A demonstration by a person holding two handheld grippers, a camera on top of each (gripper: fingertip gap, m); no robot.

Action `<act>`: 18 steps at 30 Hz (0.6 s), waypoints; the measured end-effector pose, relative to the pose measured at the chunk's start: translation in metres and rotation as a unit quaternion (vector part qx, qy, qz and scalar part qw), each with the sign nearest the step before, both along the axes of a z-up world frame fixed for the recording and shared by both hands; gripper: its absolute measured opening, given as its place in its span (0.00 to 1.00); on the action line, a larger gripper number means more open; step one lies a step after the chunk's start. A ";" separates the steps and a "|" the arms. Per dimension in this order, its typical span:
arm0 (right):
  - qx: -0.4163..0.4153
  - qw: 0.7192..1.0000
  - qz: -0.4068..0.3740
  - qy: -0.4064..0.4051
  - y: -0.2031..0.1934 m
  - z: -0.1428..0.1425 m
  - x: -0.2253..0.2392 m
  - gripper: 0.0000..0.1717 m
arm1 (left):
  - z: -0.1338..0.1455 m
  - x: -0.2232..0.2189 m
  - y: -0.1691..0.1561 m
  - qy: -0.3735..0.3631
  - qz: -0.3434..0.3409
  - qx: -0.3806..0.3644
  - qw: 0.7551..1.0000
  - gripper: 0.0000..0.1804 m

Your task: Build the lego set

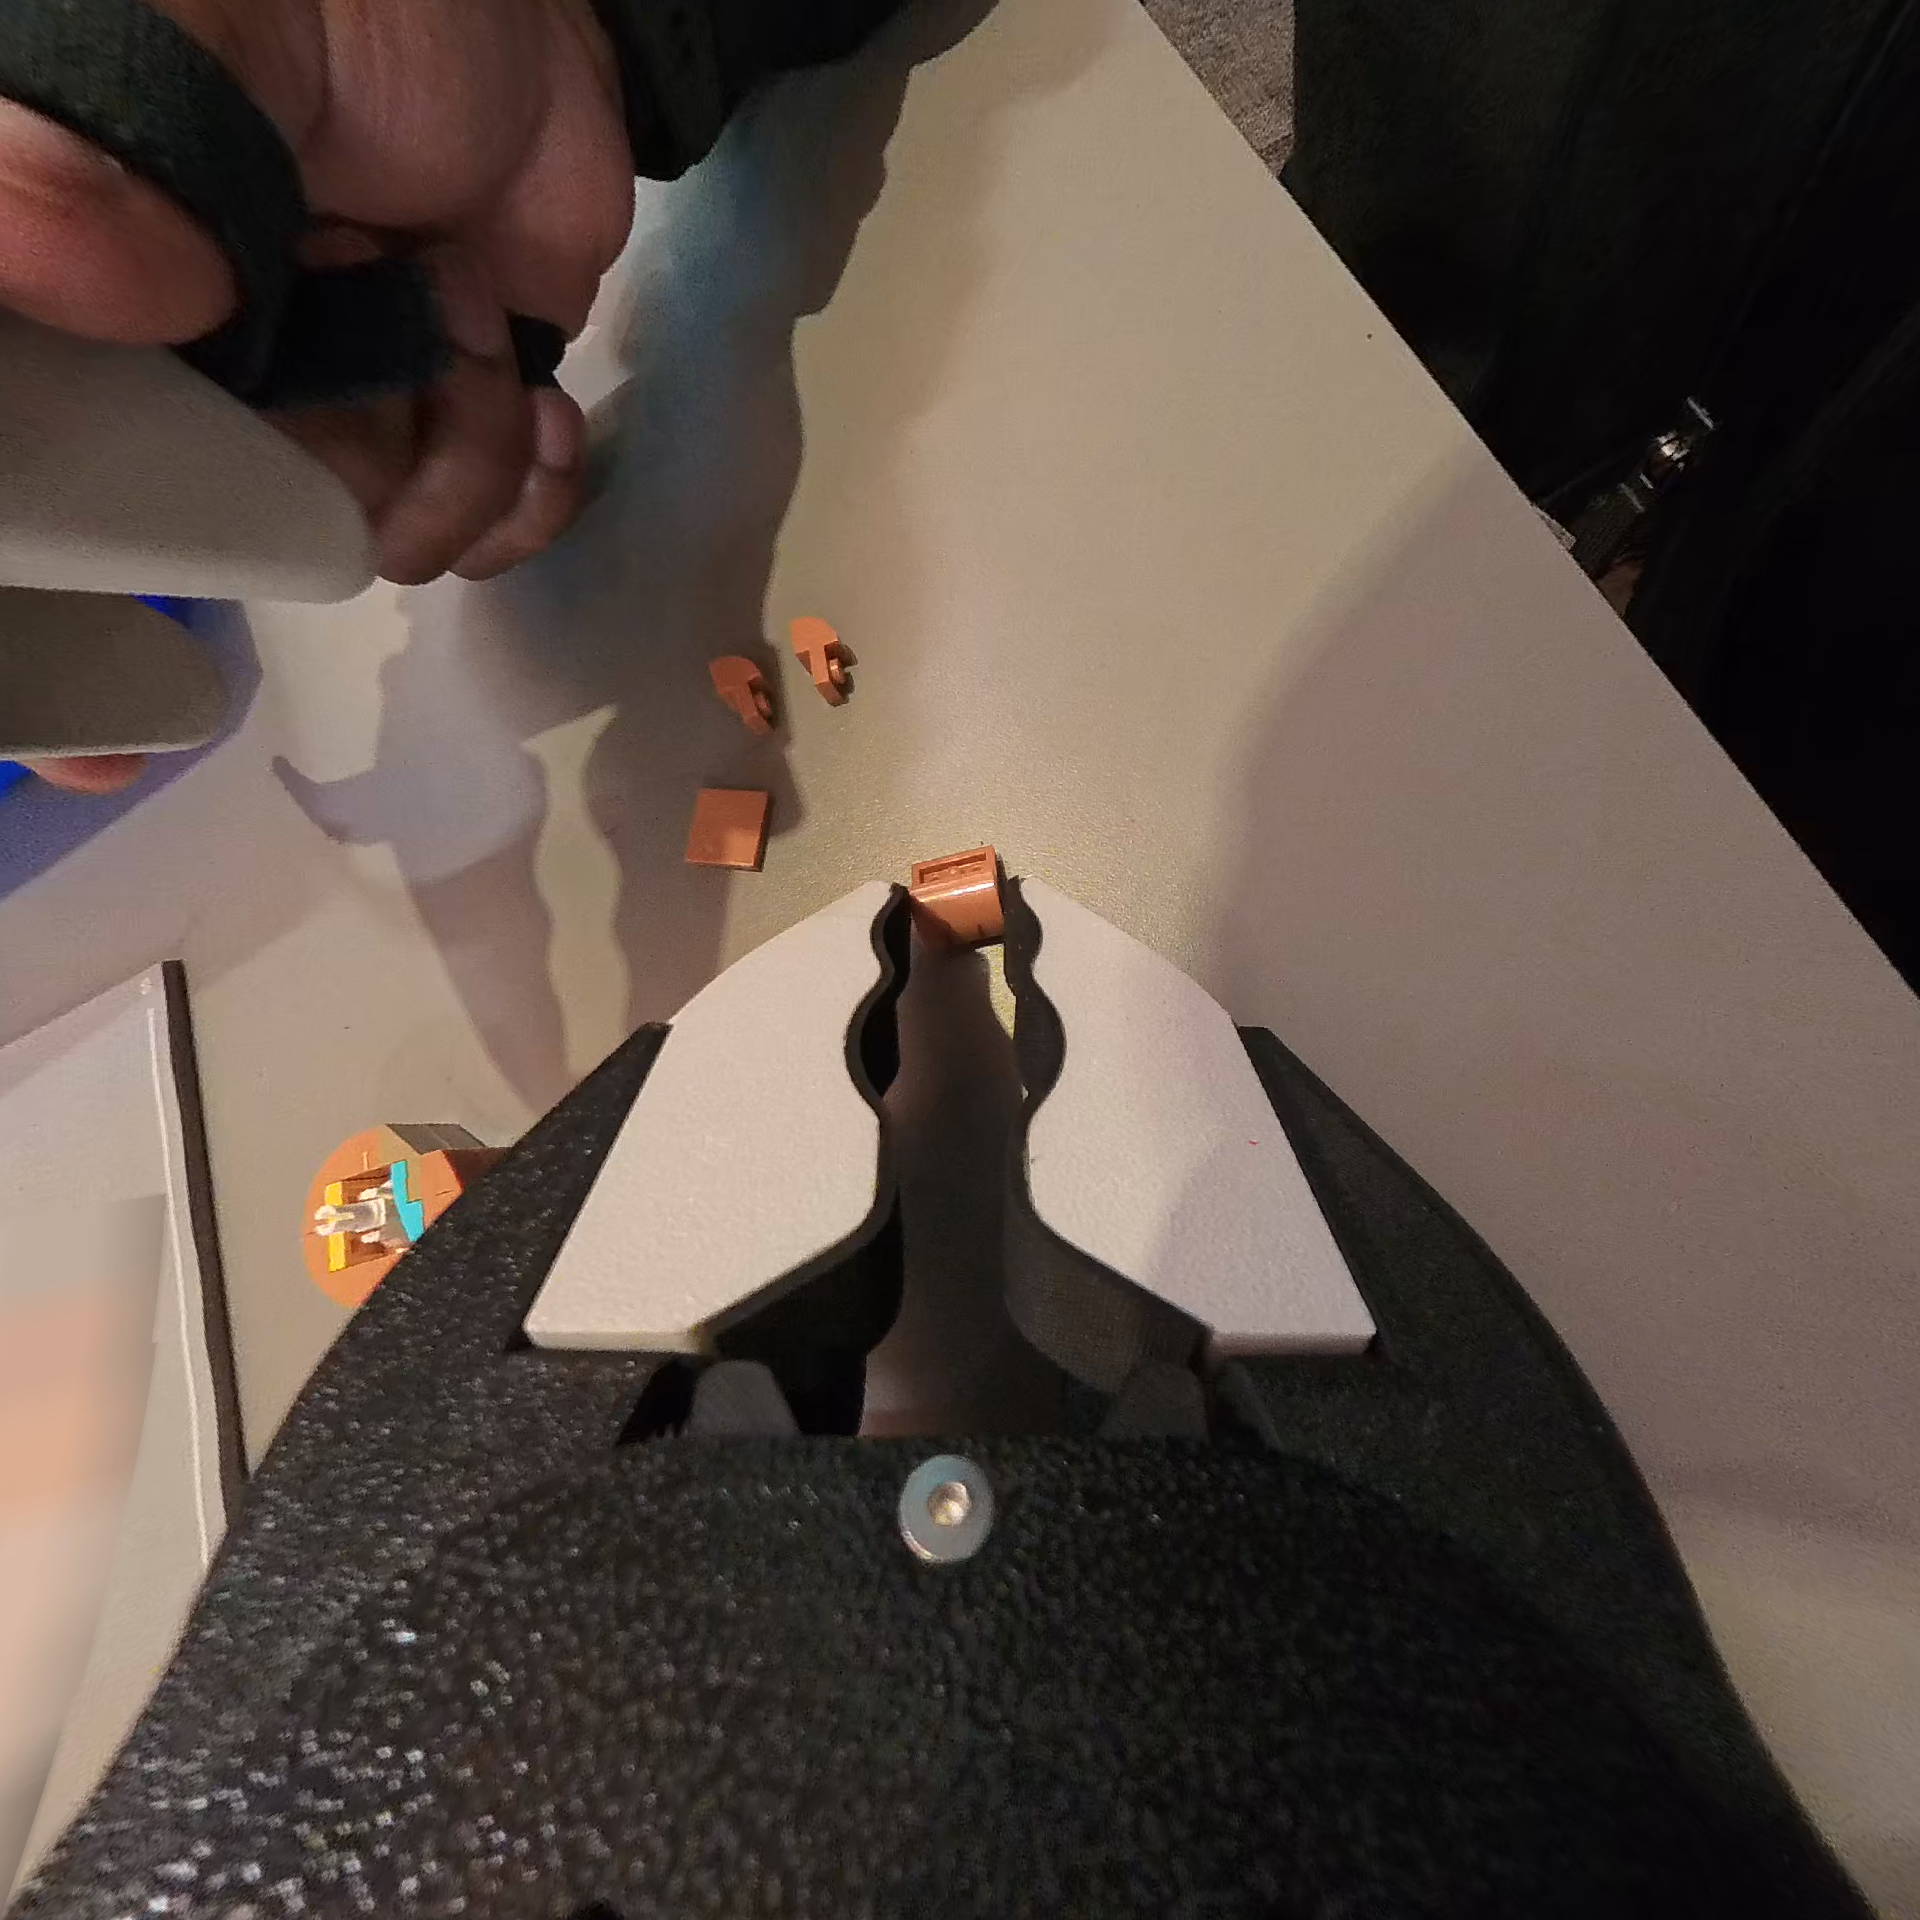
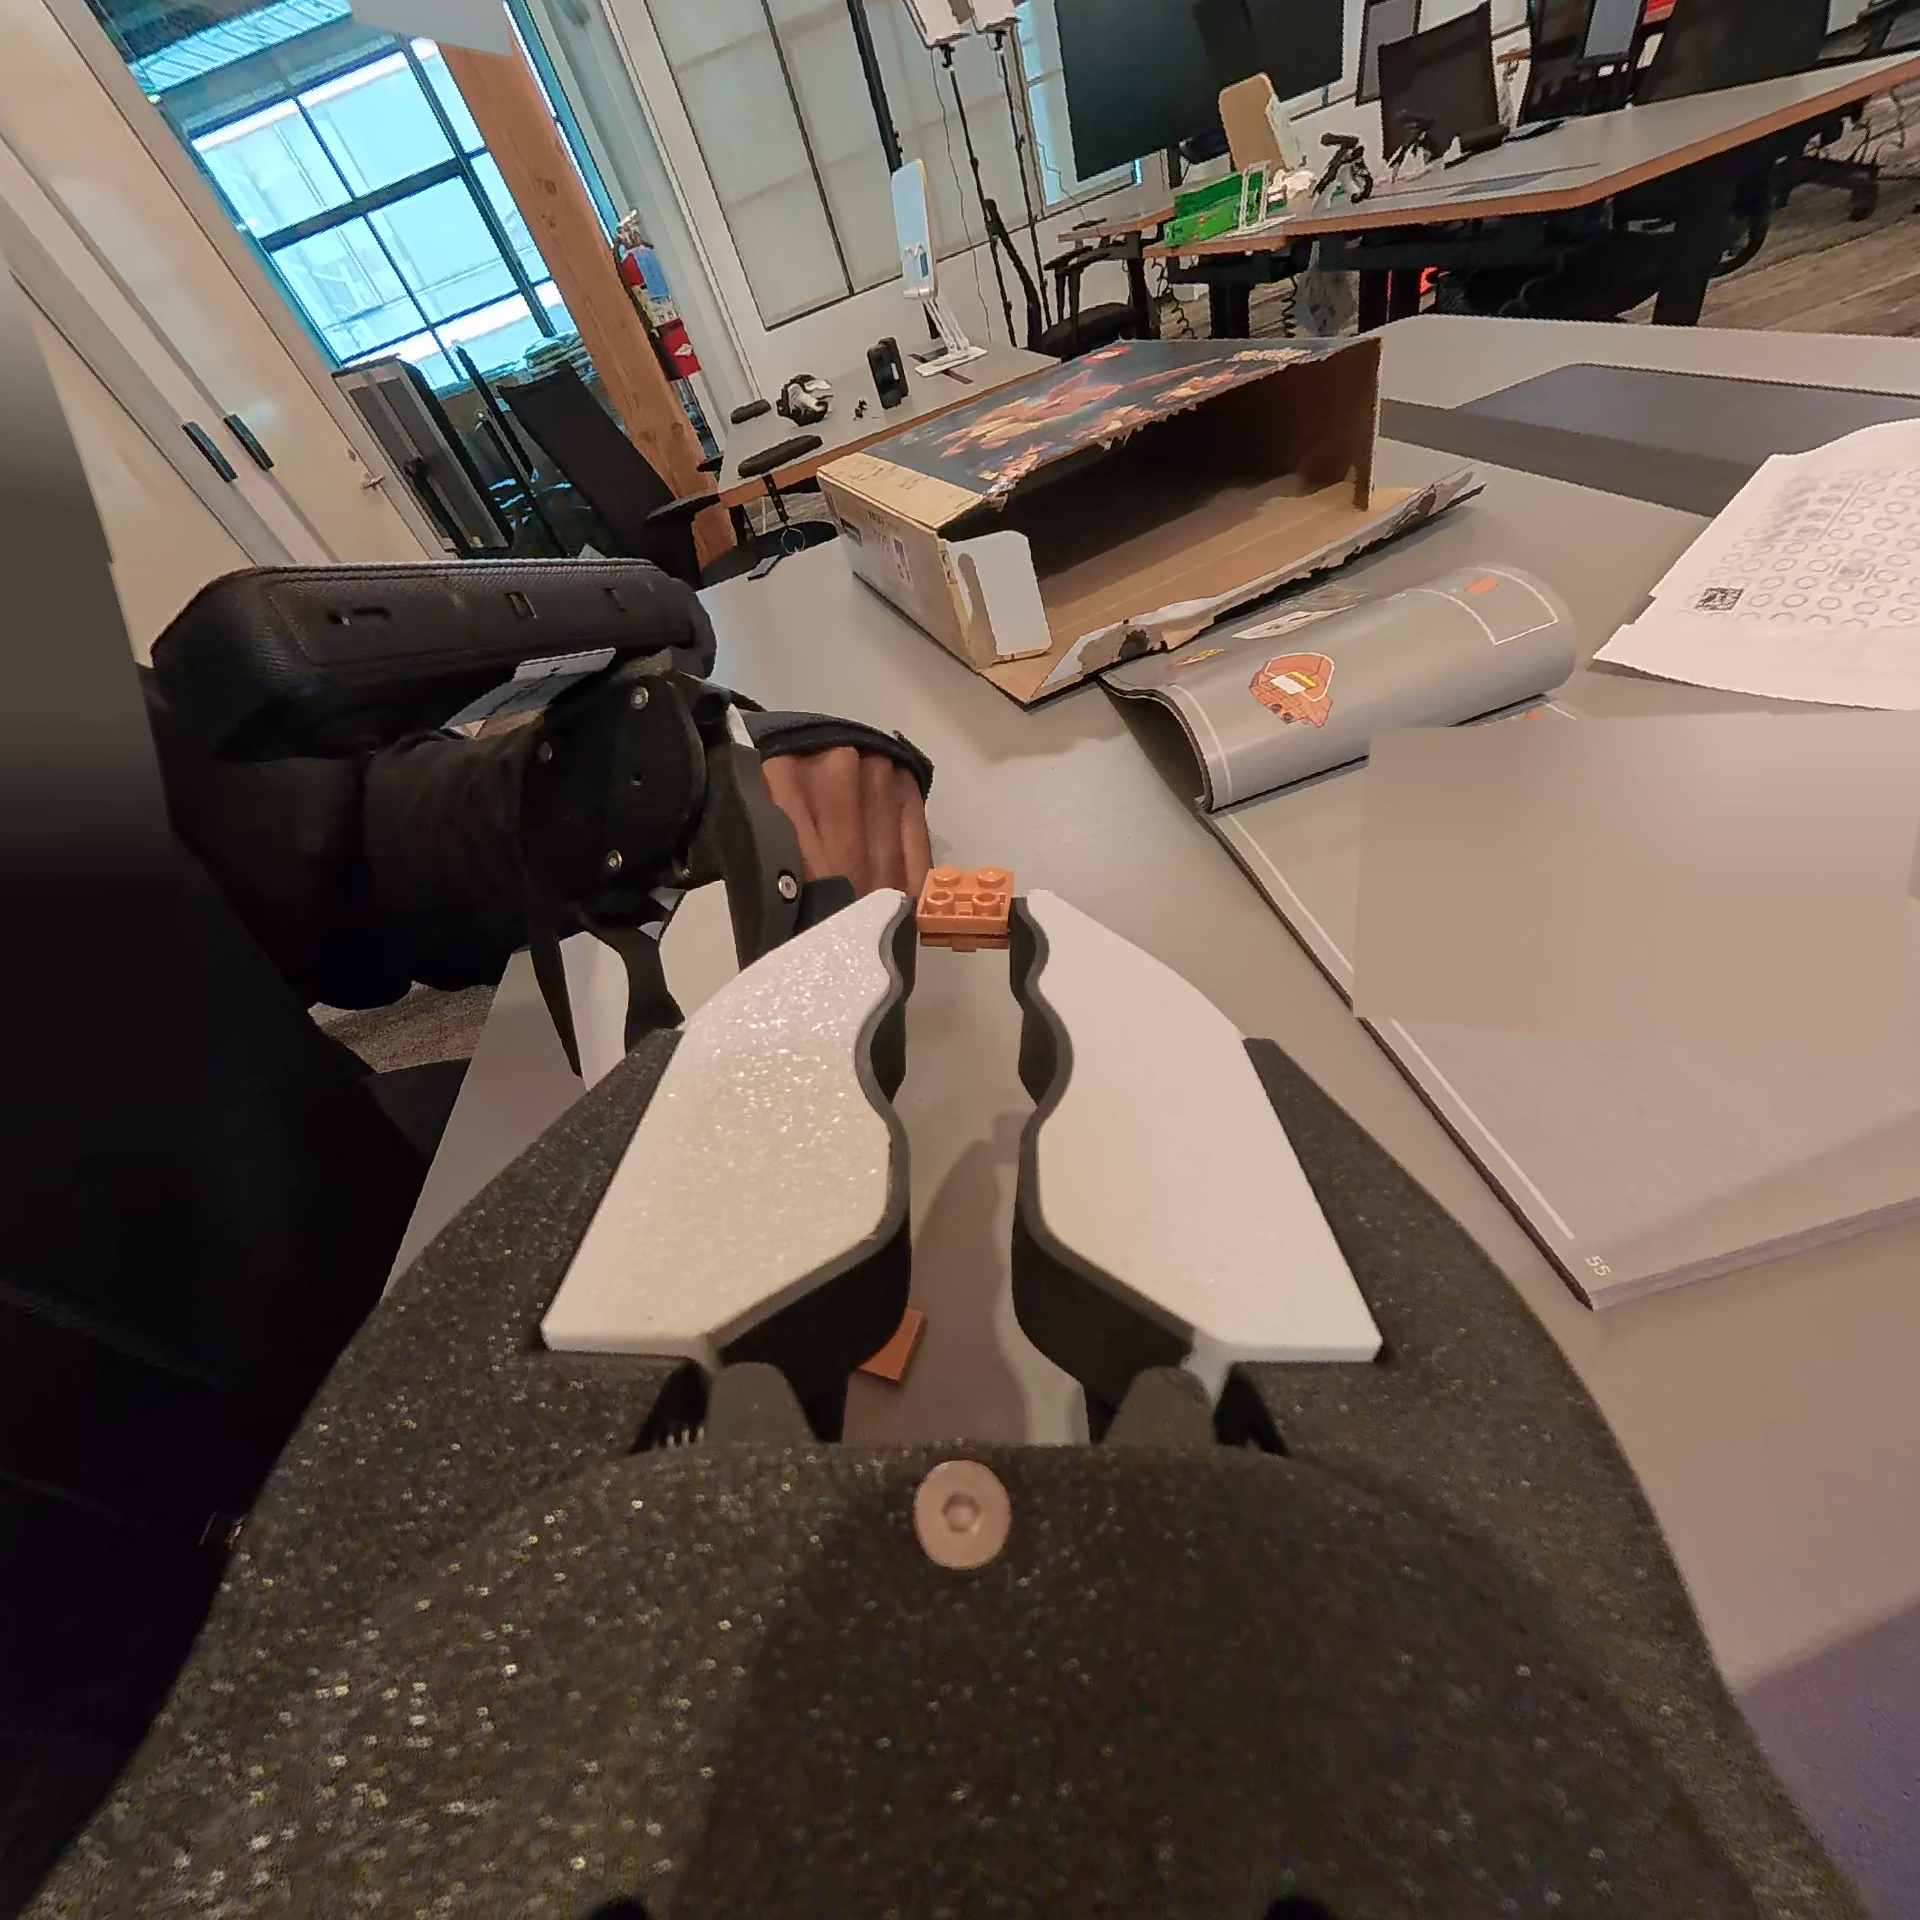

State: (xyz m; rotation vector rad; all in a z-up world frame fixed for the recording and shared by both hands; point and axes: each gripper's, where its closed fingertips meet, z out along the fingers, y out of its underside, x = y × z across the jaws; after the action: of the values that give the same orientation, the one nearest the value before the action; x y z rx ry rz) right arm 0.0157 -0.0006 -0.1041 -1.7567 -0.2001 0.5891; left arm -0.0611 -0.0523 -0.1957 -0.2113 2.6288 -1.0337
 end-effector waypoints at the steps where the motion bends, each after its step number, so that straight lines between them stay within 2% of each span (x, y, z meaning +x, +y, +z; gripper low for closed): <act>1: 0.000 1.000 0.000 0.000 0.000 0.000 0.000 0.10 | 0.000 0.000 0.000 0.001 0.000 0.000 1.000 0.09; 12: -0.001 1.000 0.004 -0.001 0.000 -0.002 -0.002 0.10 | 0.001 -0.001 0.000 0.010 -0.005 -0.007 1.000 0.09; 18: -0.001 1.000 0.007 -0.004 0.000 -0.002 -0.003 0.10 | 0.012 0.003 0.002 0.007 0.008 -0.050 0.999 0.09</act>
State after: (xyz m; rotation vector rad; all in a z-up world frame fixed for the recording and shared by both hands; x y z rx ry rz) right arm 0.0127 -0.0009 -0.1064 -1.7604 -0.2164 0.5930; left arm -0.0580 -0.0499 -0.1833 -0.2614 2.5865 -1.1629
